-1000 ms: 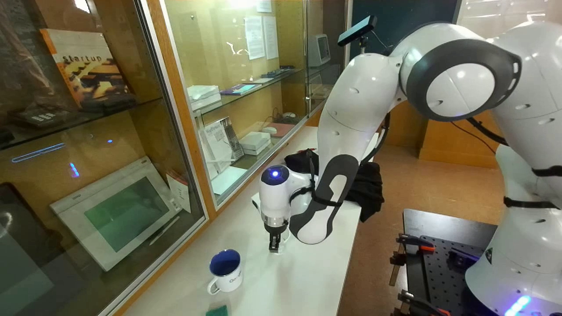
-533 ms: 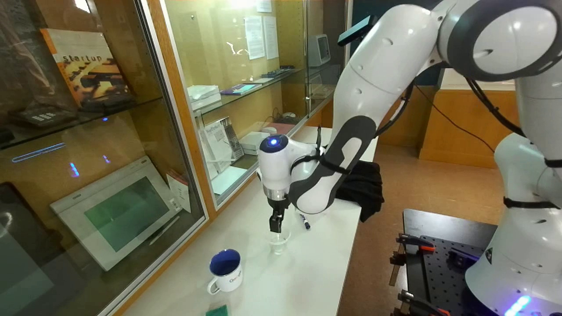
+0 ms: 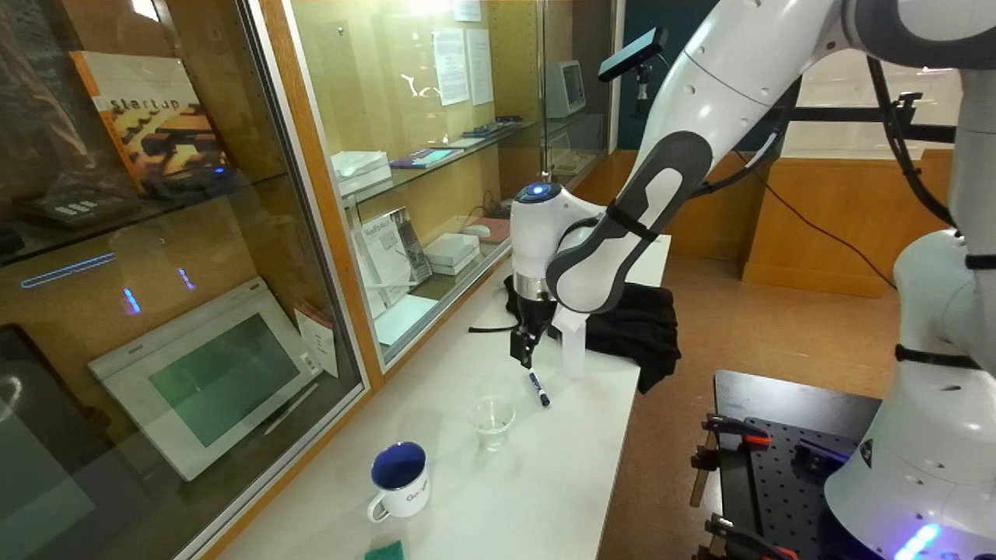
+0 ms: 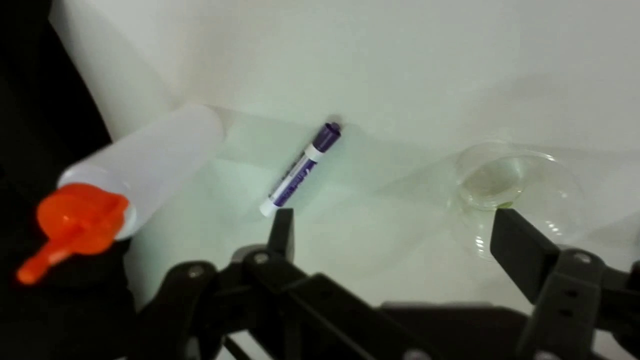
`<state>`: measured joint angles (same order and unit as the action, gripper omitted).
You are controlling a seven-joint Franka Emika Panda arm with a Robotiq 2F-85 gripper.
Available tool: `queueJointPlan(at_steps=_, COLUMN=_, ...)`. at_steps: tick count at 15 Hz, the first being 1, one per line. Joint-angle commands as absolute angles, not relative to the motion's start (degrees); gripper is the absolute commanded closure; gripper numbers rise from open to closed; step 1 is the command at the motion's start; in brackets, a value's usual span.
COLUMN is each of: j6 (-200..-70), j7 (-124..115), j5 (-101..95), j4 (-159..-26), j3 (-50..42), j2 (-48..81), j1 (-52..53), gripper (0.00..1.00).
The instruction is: Put the cup upright, then put the marker in the cup
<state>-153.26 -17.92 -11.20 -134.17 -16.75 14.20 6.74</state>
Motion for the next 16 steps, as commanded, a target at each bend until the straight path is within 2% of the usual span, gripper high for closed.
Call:
queueJointPlan(at_steps=1, j6=-157.10, j7=-20.55, j5=-5.23, j4=-137.28, j3=-14.43, j2=15.03, j1=0.96, gripper=0.00)
queueJointPlan(at_steps=6, j6=-162.40, j7=-20.15, j5=10.54, j4=-137.46, j3=-9.78, j2=19.91, j1=-4.87, gripper=0.00)
queueJointPlan(at_steps=7, j6=-159.83, j7=-18.77, j5=6.20, j4=-137.12, j3=-12.05, j2=18.99, j1=-3.45, gripper=0.00)
queueJointPlan(at_steps=16, j6=-158.63, j7=-25.39, j5=11.59, j4=-132.15, j3=-10.92, j2=25.66, j1=-3.02, gripper=0.00)
